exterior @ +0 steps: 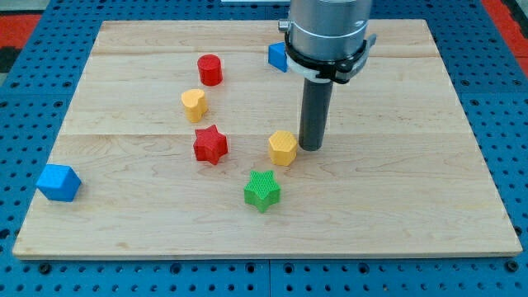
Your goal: Push the green star towards right and slightly up
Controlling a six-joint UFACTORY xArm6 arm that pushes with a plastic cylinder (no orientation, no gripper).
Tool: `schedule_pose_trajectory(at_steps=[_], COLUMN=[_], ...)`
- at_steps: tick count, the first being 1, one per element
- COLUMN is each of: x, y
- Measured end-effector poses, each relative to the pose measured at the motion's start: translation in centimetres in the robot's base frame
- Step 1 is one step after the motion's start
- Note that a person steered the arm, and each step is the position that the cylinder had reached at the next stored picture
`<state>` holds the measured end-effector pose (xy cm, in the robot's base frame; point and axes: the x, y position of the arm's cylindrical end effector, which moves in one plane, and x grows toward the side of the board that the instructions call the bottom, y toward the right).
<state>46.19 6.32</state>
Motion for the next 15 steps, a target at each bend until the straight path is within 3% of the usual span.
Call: schedule_pose_trajectory(at_steps=[3, 4, 7, 10, 12, 13, 15], x=[1.9, 2.8, 2.9, 3.3, 8.8, 12.2, 10.1], y=[0.9, 4.2, 6.7, 2.9, 3.9, 0.2, -14.1])
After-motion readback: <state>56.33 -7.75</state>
